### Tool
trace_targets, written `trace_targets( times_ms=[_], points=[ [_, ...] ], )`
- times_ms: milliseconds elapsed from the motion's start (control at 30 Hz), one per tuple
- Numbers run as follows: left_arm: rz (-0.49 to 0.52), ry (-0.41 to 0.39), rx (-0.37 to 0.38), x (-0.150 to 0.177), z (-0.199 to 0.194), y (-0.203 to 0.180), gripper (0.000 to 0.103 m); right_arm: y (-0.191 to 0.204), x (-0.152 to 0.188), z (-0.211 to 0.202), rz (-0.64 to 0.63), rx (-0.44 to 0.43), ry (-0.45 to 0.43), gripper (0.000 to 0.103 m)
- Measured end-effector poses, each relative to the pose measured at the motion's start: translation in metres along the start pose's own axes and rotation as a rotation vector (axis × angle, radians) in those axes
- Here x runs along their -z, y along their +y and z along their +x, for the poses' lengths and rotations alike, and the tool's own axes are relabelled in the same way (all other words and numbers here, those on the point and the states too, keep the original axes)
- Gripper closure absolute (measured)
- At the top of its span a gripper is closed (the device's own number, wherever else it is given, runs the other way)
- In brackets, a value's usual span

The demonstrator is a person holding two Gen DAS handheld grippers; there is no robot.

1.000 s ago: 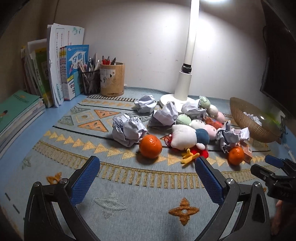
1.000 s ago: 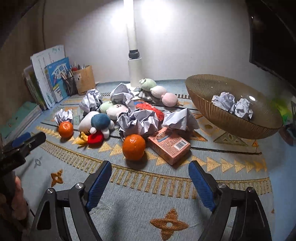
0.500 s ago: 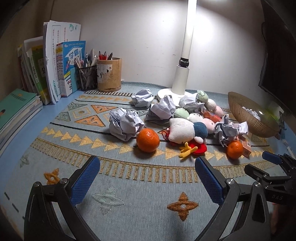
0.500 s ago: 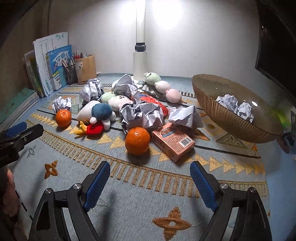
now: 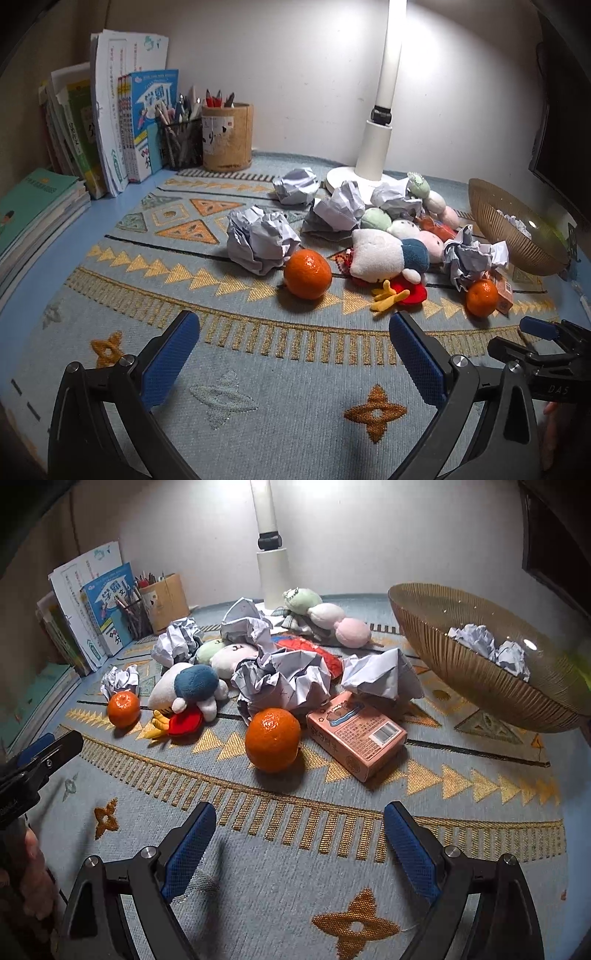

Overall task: Organize objects
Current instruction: 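Withdraw both tools from the bowl back toward the pile, then grasp an orange with the left tool while the right tool grasps another orange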

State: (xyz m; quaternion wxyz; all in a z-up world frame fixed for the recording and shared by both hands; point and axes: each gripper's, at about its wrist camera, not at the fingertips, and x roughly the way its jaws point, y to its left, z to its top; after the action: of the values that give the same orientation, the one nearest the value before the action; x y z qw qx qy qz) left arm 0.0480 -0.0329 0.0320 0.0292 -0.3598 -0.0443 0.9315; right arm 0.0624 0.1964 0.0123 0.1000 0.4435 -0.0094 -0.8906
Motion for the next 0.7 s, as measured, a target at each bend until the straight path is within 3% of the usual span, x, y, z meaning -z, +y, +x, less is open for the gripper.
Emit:
trace_targets(
  times_ms=[67,133,167,267,467,567,600,667,700],
  points=[
    [-0.012,0.042,0.03,-0.007,0.011,0.004,0.001,0.004,-0.007,0.003,0.012,-0.05,0.007,0.014],
    [0.009,0.065,0.064,-0.014,0.021,0.004,0.001,0.012,-0.014,0.01,0.01,-0.087,0.025,0.025],
    [0.014,0.077,0.071,-0.017,0.026,0.003,0.005,0.016,-0.017,0.014,0.003,-0.071,0.03,0.035],
    [0.06,0.09,0.054,-0.023,0.039,-0.006,0.014,0.022,-0.023,0.023,-0.004,0.018,0.012,0.036],
    [0.056,0.11,0.069,-0.034,0.059,-0.01,0.026,0.016,-0.029,0.025,0.032,-0.01,-0.017,0.036],
    [0.039,0.125,0.082,-0.037,0.066,-0.009,0.044,0.013,-0.03,0.025,0.048,-0.01,-0.021,0.04],
    [0.036,0.135,0.081,-0.037,0.068,-0.008,0.049,0.014,-0.03,0.025,0.043,-0.007,-0.021,0.048],
    [0.035,0.15,0.079,-0.036,0.071,-0.007,0.067,0.018,-0.03,0.024,0.021,0.013,-0.026,0.062],
    [0.034,0.144,0.081,-0.035,0.069,-0.007,0.067,0.02,-0.029,0.024,0.01,0.019,-0.028,0.07]
  ],
)
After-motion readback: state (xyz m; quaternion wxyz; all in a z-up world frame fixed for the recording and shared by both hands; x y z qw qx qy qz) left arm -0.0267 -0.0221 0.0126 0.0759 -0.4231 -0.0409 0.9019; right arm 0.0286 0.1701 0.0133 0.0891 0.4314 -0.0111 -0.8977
